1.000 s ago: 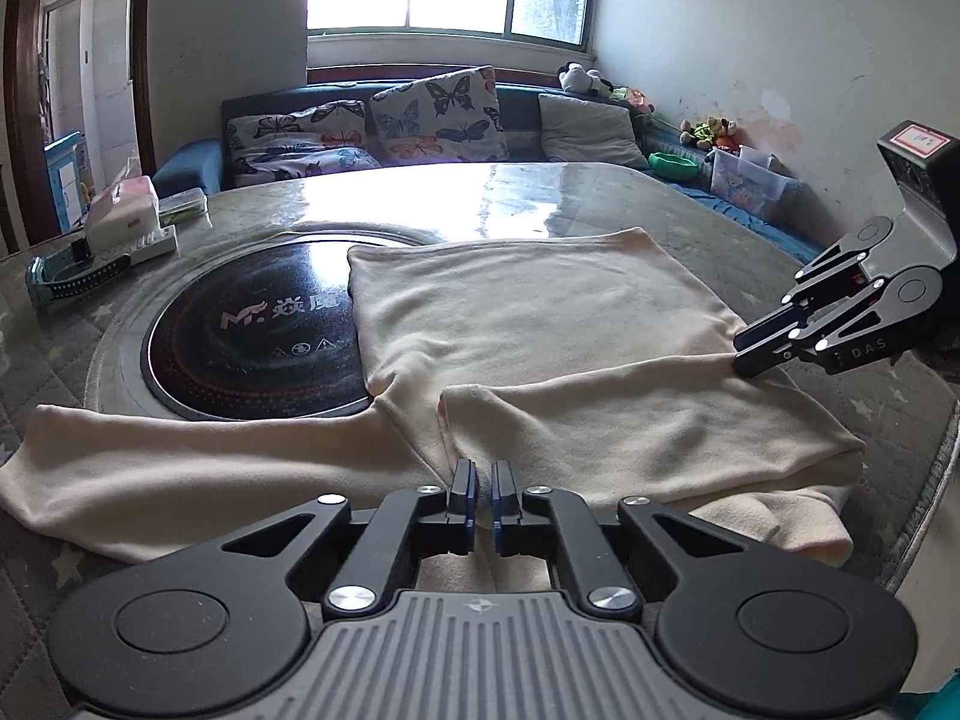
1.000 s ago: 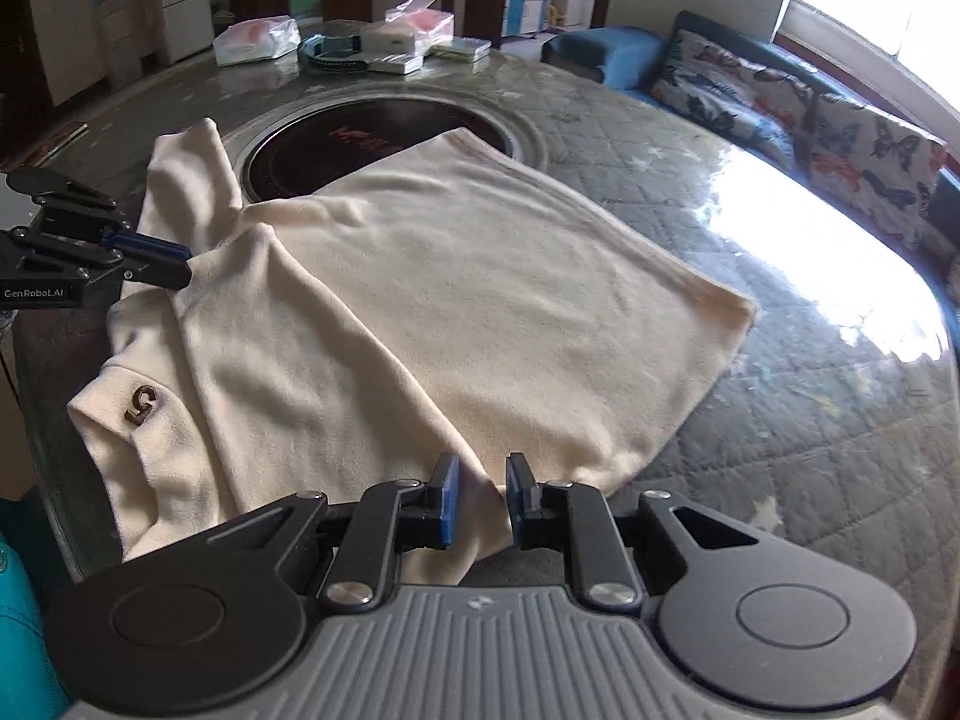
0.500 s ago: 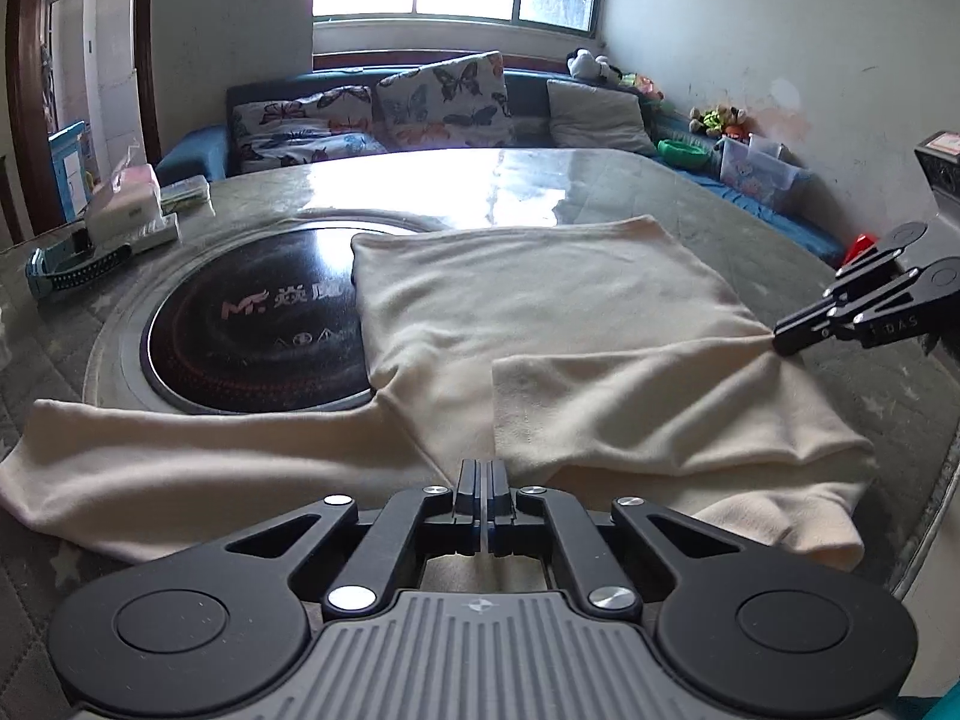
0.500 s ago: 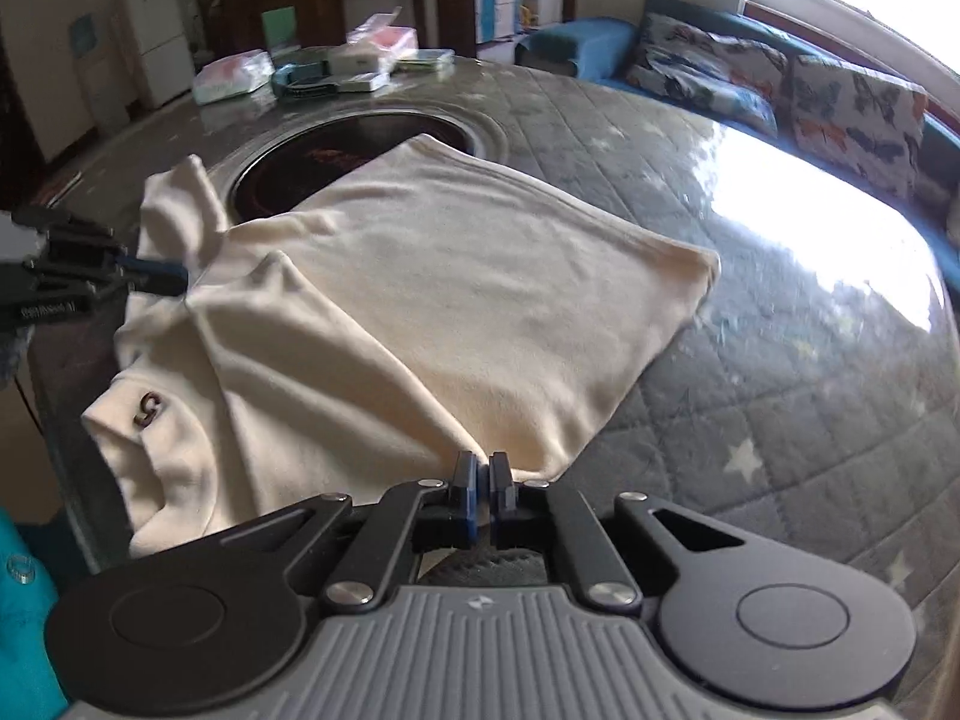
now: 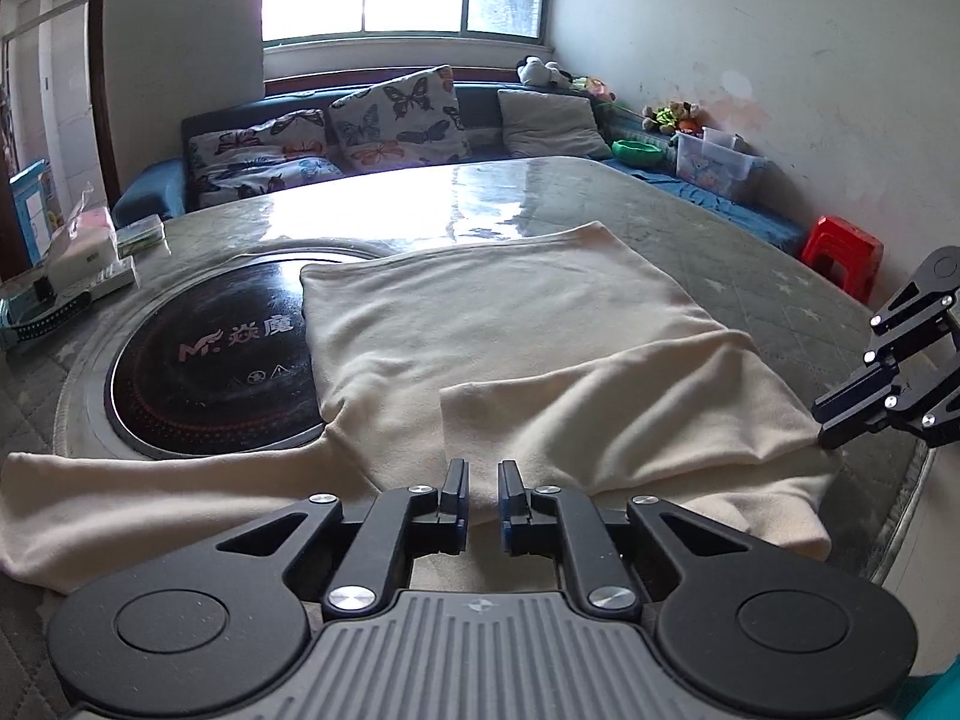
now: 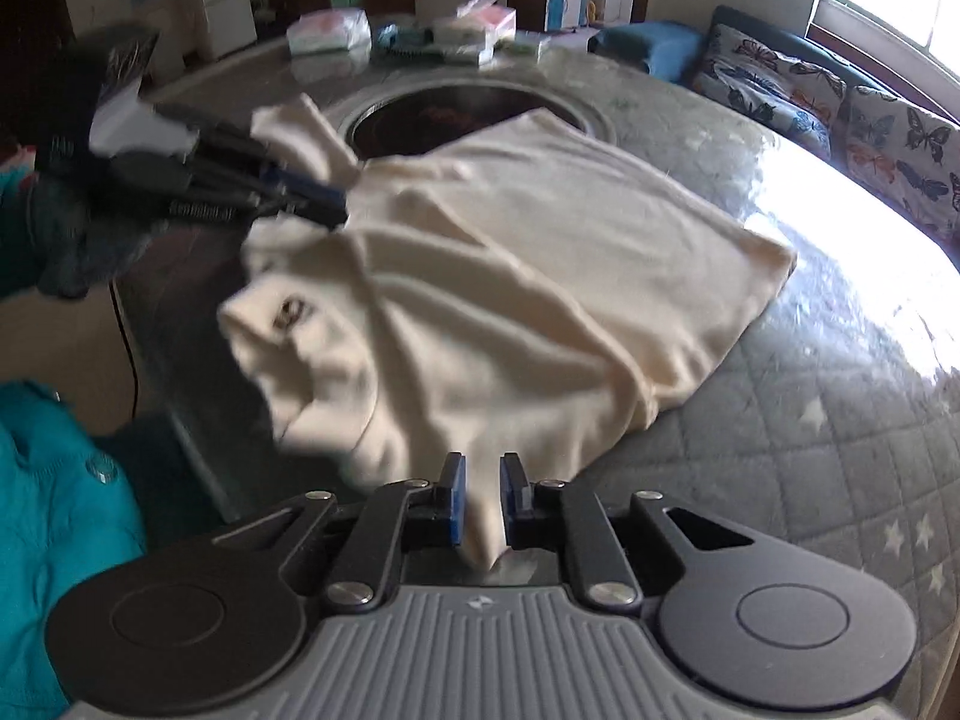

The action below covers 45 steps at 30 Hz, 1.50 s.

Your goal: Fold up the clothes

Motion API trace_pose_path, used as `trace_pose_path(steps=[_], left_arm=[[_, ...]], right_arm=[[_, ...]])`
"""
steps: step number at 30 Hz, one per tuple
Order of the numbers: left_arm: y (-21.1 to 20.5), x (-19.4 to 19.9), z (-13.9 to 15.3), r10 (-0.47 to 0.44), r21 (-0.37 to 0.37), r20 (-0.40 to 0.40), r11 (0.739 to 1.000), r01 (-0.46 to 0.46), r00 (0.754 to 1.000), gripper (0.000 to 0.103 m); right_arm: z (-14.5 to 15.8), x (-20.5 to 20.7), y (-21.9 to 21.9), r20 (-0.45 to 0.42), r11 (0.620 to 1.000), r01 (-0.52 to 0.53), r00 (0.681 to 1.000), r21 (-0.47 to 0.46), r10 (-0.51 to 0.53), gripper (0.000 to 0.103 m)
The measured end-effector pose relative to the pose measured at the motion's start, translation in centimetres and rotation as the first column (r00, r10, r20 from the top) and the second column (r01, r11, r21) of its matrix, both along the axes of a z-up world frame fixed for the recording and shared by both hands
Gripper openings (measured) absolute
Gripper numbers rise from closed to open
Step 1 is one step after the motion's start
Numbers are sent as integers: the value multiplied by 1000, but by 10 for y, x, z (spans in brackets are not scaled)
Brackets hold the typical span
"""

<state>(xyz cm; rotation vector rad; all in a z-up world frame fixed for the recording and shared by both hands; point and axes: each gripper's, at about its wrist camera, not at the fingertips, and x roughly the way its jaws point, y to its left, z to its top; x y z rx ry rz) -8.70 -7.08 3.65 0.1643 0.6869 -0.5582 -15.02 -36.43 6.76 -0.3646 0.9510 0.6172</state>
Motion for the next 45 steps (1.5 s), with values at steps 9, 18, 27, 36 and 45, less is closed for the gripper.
trace_pose_path(steps=[9, 18, 27, 36, 45], left_arm=[[4, -8, -2, -43, 30, 28, 999, 42, 999, 22], [-16, -14, -14, -101, 158, 136, 984, 79, 986, 7], [-17, -35, -1, -135, 205, 237, 975, 86, 962, 5], [-4, -32, -2, -149, 210, 167, 971, 113, 975, 11], [-26, 0, -1, -100, 41, 81, 994, 97, 992, 11]], right_arm=[[-9, -12, -2, 24, 999, 26, 999, -47, -25, 12], [-12, -19, -1, 89, 996, 43, 995, -77, -36, 4], [3, -35, -18, 122, 995, 73, 990, -68, -64, 3], [-1, -34, -24, 98, 991, 88, 992, -102, -78, 2], [12, 17, -7, 153, 989, 145, 977, 9, -145, 9]])
